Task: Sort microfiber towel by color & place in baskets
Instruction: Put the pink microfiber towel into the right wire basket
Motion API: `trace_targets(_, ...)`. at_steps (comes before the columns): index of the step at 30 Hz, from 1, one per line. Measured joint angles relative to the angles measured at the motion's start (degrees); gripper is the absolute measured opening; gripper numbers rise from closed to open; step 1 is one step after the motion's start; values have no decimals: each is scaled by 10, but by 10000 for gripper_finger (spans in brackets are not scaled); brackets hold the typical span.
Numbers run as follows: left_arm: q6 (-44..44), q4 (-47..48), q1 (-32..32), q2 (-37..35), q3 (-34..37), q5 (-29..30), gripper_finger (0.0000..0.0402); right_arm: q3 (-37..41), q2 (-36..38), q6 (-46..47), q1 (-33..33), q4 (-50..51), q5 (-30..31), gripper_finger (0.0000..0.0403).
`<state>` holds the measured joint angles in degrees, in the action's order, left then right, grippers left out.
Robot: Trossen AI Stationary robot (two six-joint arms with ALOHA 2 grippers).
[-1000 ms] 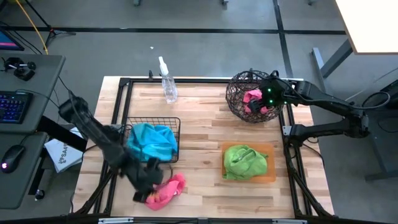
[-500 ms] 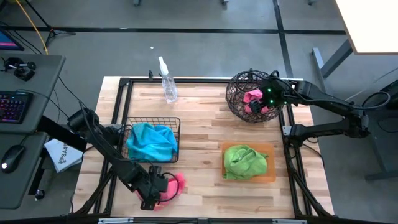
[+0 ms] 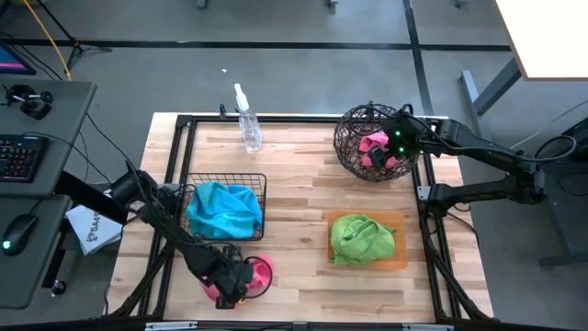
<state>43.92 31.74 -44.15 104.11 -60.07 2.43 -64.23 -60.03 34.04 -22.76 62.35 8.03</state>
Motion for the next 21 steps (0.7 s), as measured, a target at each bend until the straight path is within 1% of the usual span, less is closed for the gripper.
trace_targets(2,2,1,4,-17,3,-5,73,0,0,0,0,0,0,336)
trace_targets(3,6,8,7,-33,4,-10,39,0,0,0,0,-1,-2,336)
trace_targets(4,11,10,11,-55,5,-10,23,0,0,-1,0,-4,-8,336)
trace_targets(6,2,3,22,-110,0,-8,21,0,0,-15,0,-19,-27,336)
trace_targets(8,-21,6,41,-166,-11,5,14,0,0,-29,0,-44,-63,336)
trace_targets(10,-48,18,67,-218,-32,38,7,0,0,-42,1,-86,-113,336)
trace_targets(13,-86,43,126,-277,-74,91,4,0,0,-46,1,-171,-211,336)
trace_targets(15,-135,48,179,-296,-98,97,3,0,0,-39,8,-241,-275,336)
trace_targets(17,-193,49,234,-300,-121,98,2,0,0,-24,25,-323,-316,336)
trace_targets(19,-253,47,288,-299,-142,98,2,0,0,-9,50,-401,-322,336)
trace_targets(21,-303,41,340,-288,-159,100,1,0,0,-6,75,-463,-302,336)
